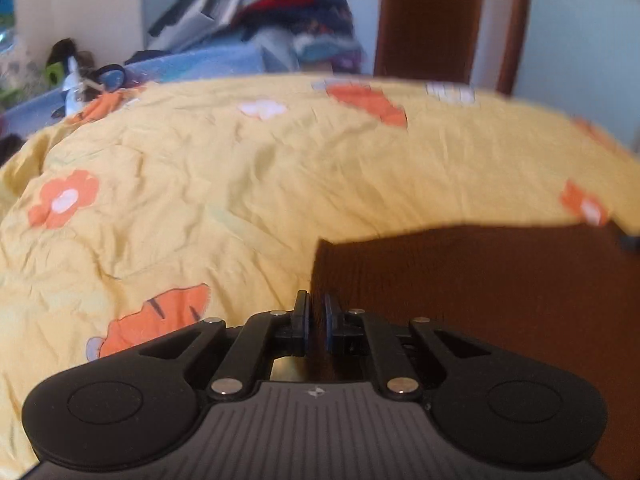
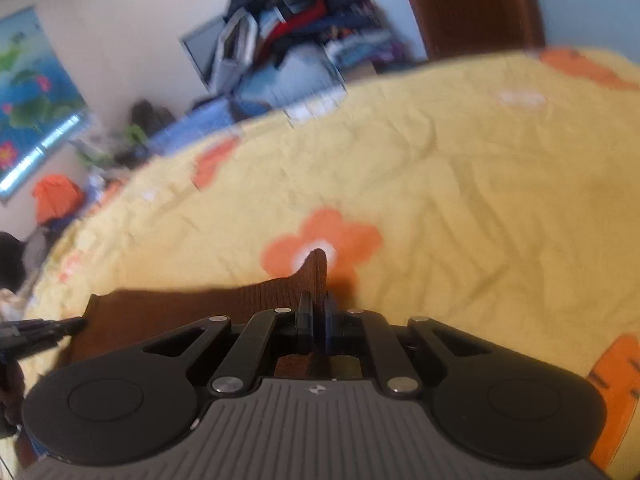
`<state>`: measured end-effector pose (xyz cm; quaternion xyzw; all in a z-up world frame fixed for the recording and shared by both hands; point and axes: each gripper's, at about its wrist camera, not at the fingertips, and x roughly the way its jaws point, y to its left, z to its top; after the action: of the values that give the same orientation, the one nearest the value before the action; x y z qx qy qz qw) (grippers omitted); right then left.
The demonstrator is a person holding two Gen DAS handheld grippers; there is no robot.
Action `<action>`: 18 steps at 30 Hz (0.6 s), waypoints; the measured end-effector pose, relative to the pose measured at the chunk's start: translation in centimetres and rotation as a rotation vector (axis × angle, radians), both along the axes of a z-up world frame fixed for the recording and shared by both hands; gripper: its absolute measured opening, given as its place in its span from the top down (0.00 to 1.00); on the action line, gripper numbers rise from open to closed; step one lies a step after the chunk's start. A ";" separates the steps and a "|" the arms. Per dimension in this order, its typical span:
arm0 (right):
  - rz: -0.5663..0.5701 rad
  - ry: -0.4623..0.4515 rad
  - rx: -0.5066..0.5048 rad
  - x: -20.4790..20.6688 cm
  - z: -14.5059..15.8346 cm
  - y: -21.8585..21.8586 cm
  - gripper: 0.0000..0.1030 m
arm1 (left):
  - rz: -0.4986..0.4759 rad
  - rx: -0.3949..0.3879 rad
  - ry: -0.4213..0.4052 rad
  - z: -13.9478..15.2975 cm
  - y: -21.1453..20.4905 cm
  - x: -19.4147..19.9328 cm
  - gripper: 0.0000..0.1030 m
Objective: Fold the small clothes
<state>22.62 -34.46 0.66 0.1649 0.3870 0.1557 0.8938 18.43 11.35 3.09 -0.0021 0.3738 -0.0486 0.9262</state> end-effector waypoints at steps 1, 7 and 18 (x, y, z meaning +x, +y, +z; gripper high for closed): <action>-0.015 -0.001 0.033 -0.4 -0.4 -0.3 0.79 | 0.021 -0.020 0.001 0.5 0.5 -0.7 0.91; -0.017 -0.110 0.177 -7.6 3.3 -2.9 0.25 | 0.006 -0.185 0.007 2.6 3.4 -8.7 0.21; 0.081 0.104 0.130 -12.8 1.1 -2.7 0.81 | -0.043 -0.229 0.119 0.4 2.4 -8.9 0.90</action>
<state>9.80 -37.21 1.81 0.2145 0.4284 0.2076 0.8529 9.50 13.73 3.49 -0.1028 0.4198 -0.1107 0.8949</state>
